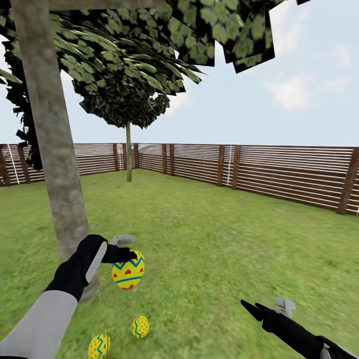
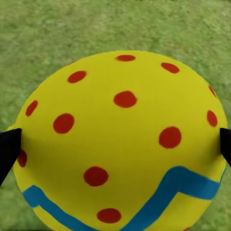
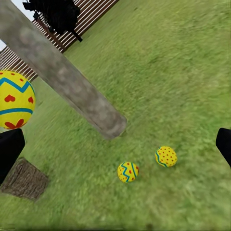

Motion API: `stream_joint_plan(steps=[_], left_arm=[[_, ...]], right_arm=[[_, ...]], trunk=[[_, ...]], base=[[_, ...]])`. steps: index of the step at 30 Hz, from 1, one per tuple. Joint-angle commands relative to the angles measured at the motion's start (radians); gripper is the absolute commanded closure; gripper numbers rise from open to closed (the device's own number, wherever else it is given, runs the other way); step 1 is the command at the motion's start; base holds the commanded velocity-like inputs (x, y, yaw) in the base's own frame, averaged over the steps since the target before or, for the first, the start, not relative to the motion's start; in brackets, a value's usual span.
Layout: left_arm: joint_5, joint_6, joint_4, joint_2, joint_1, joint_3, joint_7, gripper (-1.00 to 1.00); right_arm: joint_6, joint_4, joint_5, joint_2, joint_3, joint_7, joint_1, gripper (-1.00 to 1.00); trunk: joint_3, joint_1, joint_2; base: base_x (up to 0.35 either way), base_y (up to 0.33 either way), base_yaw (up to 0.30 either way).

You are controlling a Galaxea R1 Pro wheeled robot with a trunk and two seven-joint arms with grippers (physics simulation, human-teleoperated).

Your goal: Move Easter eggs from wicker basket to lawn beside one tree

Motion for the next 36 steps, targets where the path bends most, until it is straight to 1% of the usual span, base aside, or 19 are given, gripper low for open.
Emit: stream_joint_plan(steps=[1,5,7,11,19,22,24,25,26,30,36], left_arm=[[0.007,0.003,0.0,0.001,-0.001,-0.003,0.003,1.0],[0.007,0.003,0.004,0.001,-0.001,-0.003,0.004,1.0],[0.008,0.003,0.04,0.002,-0.002,-0.003,0.005,1.0],[0.009,0.003,0.102,0.002,-0.025,-0.003,0.025,1.0],[0.011,0.003,0.178,0.002,-0.043,-0.003,0.031,1.0],[0.011,-0.009,0.209,0.001,-0.057,-0.004,0.031,1.0],[0.011,-0.03,0.248,0.001,-0.07,-0.004,0.031,1.0],[0.011,-0.06,0.304,0.0,-0.09,-0.005,0.031,1.0],[0.011,-0.068,0.323,0.0,-0.097,-0.005,0.031,1.0],[0.011,-0.077,0.341,-0.003,-0.105,-0.006,0.031,1.0],[0.01,-0.089,0.346,-0.005,-0.107,-0.006,0.031,1.0]], right_arm=[[0.007,0.0,-0.006,0.0,-0.001,0.001,0.0,-1.0],[0.006,0.0,-0.007,0.001,-0.001,0.002,0.0,-1.0],[0.005,0.0,-0.008,0.0,-0.001,0.007,0.0,-1.0],[0.004,0.0,-0.013,-0.002,-0.003,0.009,0.0,-1.0],[0.004,0.0,-0.013,-0.002,-0.002,0.009,0.0,-1.0],[0.003,0.0,-0.015,-0.002,-0.002,0.014,0.0,-1.0],[0.003,0.0,-0.015,-0.001,-0.002,0.014,0.0,-1.0],[0.004,0.0,-0.012,-0.003,-0.002,0.007,0.0,-1.0],[0.004,0.0,-0.013,-0.003,-0.003,0.008,0.0,-1.0],[0.003,0.0,-0.018,-0.003,-0.005,0.012,0.0,-1.0],[0.003,0.0,-0.019,-0.003,-0.005,0.009,0.0,-1.0]], trunk=[[-0.004,0.004,-0.008],[-0.016,0.02,-0.036],[-0.023,0.027,-0.05],[-0.035,0.043,-0.078],[-0.06,0.073,-0.134],[-0.07,0.085,-0.155],[-0.076,0.092,-0.169],[-0.079,0.096,-0.176],[-0.082,0.1,-0.183],[-0.095,0.115,-0.211],[-0.113,0.138,-0.253]], base=[[0.0,0.0,0.291],[0.0,0.0,0.29],[0.0,0.0,0.15],[0.0,0.0,0.03],[0.0,0.0,0.002],[0.0,0.0,0.0],[0.0,0.0,0.0],[0.0,0.0,0.0],[0.0,0.0,0.0],[0.0,0.0,0.0],[0.0,0.0,0.0]])
